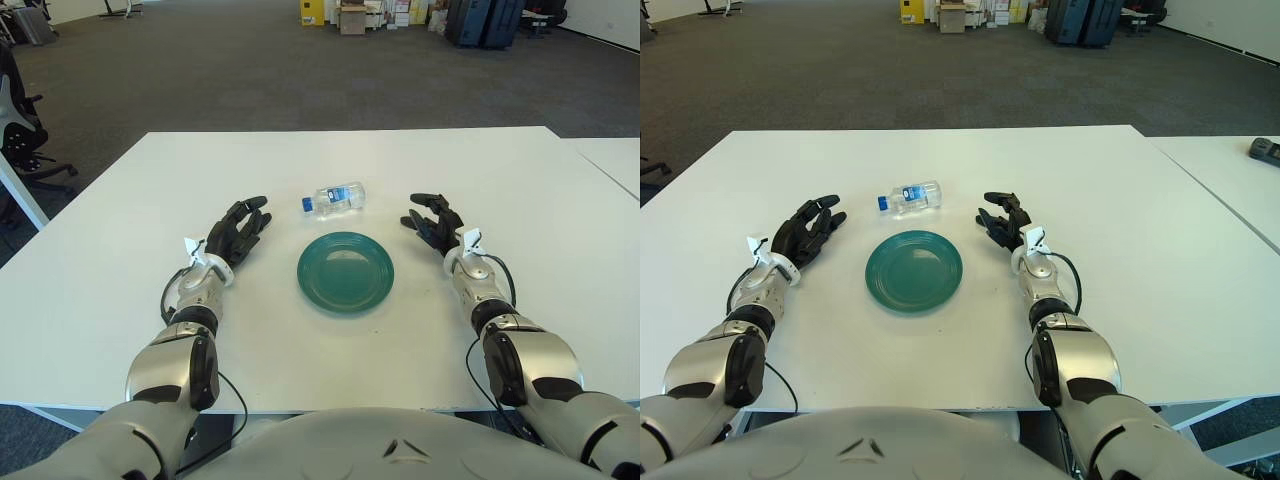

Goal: Put the bottle into the plate.

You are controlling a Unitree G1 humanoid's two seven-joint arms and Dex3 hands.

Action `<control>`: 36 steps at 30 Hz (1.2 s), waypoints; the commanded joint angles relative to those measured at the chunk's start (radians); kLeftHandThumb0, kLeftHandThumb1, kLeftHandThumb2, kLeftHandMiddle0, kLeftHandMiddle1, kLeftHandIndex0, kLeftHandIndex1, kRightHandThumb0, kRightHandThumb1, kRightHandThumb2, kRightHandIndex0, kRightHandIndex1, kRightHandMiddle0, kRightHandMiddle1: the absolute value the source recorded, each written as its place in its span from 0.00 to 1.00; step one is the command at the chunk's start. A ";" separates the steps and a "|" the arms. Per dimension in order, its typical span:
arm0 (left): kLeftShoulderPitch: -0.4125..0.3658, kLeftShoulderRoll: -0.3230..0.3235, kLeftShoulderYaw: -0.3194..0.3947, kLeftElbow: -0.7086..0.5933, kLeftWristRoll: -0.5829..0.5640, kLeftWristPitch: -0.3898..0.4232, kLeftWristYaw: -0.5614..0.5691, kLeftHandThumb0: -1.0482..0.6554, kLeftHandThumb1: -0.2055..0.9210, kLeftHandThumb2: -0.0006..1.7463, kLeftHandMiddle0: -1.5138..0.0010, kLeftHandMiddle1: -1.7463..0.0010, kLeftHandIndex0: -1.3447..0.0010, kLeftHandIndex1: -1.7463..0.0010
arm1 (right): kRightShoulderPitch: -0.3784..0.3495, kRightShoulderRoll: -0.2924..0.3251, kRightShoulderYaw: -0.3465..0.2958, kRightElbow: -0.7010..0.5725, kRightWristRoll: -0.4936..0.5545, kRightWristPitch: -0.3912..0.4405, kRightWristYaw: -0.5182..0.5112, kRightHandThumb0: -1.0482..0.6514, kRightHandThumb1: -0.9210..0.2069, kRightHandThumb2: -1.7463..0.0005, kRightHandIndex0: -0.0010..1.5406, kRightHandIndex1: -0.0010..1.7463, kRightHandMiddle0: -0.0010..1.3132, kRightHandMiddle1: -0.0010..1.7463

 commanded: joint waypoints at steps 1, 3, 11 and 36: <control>0.005 -0.015 -0.012 0.028 0.020 0.036 0.011 0.27 0.98 0.30 0.66 0.65 0.77 0.43 | 0.036 -0.012 0.011 0.029 -0.024 0.034 -0.010 0.32 0.04 0.79 0.38 0.37 0.07 0.59; 0.005 -0.016 -0.013 0.028 0.019 0.036 0.012 0.27 0.99 0.30 0.66 0.65 0.77 0.43 | 0.036 -0.014 0.016 0.028 -0.029 0.030 -0.019 0.33 0.05 0.79 0.38 0.37 0.07 0.59; 0.007 -0.023 -0.015 0.026 0.020 0.035 0.017 0.27 0.99 0.29 0.65 0.65 0.77 0.43 | 0.041 -0.021 0.028 0.027 -0.039 0.017 -0.033 0.33 0.10 0.75 0.38 0.37 0.08 0.59; 0.001 -0.101 -0.035 0.019 0.024 0.011 0.064 0.29 0.99 0.30 0.65 0.65 0.77 0.43 | -0.159 -0.105 0.098 -0.030 -0.150 0.110 -0.179 0.37 0.23 0.64 0.34 0.41 0.06 0.64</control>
